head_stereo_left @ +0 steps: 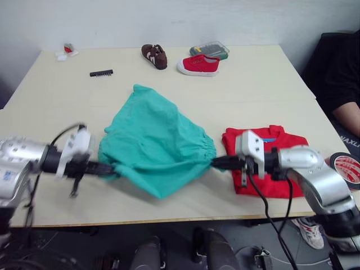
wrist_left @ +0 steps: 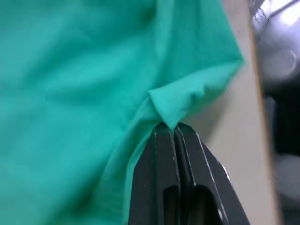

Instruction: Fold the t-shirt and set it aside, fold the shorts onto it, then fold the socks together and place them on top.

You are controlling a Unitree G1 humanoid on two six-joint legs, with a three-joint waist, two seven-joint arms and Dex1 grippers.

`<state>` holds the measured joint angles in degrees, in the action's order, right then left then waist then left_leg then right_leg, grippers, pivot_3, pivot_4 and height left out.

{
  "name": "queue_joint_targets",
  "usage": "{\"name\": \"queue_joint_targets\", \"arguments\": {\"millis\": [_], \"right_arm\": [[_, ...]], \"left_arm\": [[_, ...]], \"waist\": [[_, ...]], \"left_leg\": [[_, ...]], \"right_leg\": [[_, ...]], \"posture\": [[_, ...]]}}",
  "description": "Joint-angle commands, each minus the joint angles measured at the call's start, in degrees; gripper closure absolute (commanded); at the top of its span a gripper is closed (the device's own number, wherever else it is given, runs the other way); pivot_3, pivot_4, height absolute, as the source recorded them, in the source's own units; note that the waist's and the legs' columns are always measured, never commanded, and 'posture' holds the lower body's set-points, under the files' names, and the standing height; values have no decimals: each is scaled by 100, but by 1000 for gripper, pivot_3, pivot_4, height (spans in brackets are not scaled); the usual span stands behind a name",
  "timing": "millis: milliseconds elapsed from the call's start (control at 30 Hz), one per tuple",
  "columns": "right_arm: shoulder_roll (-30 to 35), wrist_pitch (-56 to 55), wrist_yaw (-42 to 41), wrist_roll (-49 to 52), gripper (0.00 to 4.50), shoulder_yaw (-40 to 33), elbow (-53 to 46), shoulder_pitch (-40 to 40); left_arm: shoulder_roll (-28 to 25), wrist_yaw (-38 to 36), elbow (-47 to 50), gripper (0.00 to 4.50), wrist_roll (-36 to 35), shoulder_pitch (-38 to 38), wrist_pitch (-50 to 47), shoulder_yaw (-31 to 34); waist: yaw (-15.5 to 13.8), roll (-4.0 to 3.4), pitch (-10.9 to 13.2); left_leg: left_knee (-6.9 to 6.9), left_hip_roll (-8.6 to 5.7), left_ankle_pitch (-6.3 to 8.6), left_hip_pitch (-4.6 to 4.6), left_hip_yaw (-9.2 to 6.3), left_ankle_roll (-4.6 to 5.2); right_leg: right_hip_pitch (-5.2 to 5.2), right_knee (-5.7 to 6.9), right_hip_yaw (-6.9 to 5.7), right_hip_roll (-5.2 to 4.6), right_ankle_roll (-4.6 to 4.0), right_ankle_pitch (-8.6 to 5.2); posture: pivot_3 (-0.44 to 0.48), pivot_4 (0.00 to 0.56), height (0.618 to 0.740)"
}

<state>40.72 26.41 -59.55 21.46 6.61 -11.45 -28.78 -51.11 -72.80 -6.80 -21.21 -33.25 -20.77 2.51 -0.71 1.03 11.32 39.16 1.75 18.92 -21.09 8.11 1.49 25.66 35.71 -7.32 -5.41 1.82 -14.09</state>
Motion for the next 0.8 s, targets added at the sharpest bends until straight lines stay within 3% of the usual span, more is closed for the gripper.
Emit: {"name": "queue_joint_targets", "arguments": {"millis": [33, 100, 167, 267, 367, 433, 500, 600, 667, 800], "right_arm": [[-218, -967, 887, -945, 4500, -131, 1470, -1073], [-345, -1525, 1694, -1355, 4500, -408, 2297, -1961], [-14, -2979, 2482, -2212, 4500, -461, 2774, -2712], [212, -4090, 2872, -2523, 4500, -592, 2940, -3238], [135, -3912, 2690, -2100, 4500, -821, 2596, -3315], [83, -3177, 2102, -1446, 4500, -795, 1895, -2946], [46, -1929, 1624, -519, 4500, -764, 1035, -2407], [36, -683, 1220, 460, 4500, -655, -66, -1470], [-100, -337, 1003, 654, 4500, -234, -499, -537], [-86, 69, 592, 857, 4500, 215, -1047, 512]], "left_arm": [[758, 1749, -2113, 4492, 1065, -2052, 1738, -45], [1092, 3185, -3468, 4492, 1426, -3480, 2826, 226], [1165, 3718, -4278, 4492, 1347, -4635, 3395, 523], [1142, 3621, -4807, 4492, 1168, -5437, 3723, 736], [977, 3155, -4872, 4492, 951, -5788, 3456, 910], [783, 2430, -4587, 4492, 617, -5735, 2734, 1000], [521, 1567, -3963, 4492, 225, -5345, 1773, 1004], [-251, 485, -2421, 4492, -232, -3804, 419, 942], [-990, -28, -1151, 4492, -570, -1759, -610, 1365], [-1673, -596, 439, 4492, -924, 1135, -1584, 2294]], "waist": [[-35, 21, 5], [-16, 30, 10], [60, 37, 15], [135, 32, 11], [236, 29, 9], [259, 30, 10], [269, 30, 10], [289, 17, 18], [361, 8, 16], [352, 45, 40]], "left_leg": [[1, -2, -8, -6, 1, 2], [3, -4, -19, -29, 9, 10], [6, -9, -32, -73, 24, 14], [-6, -25, -39, -200, 64, 17], [-19, -20, -38, -153, 71, 17], [-62, -16, -34, -127, 80, 18], [-96, -16, -30, -130, 87, 15], [-66, -14, -30, -128, 105, 15], [-12, -3, -30, -124, 105, 14], [-3, 25, -18, -31, 76, -9]], "right_leg": [[0, -4, -3, -1, 1, 11], [13, -4, -2, -4, 2, 35], [67, 3, 6, -10, 7, 41], [221, 21, -26, -20, 15, 44], [195, 18, -125, -3, 14, 42], [180, 12, -178, -9, 14, 40], [183, -19, -185, -8, 13, 39], [178, -16, -175, -10, -1, 31], [173, 22, -164, -10, -9, 26], [82, 17, -107, -18, -31, 15]], "posture": [[0, 150, 740], [0, 150, 740], [0, 150, 740], [0, 150, 740], [0, 150, 740], [0, 150, 740], [0, 150, 740], [0, 150, 740], [0, 150, 740], [0, 150, 740]]}}
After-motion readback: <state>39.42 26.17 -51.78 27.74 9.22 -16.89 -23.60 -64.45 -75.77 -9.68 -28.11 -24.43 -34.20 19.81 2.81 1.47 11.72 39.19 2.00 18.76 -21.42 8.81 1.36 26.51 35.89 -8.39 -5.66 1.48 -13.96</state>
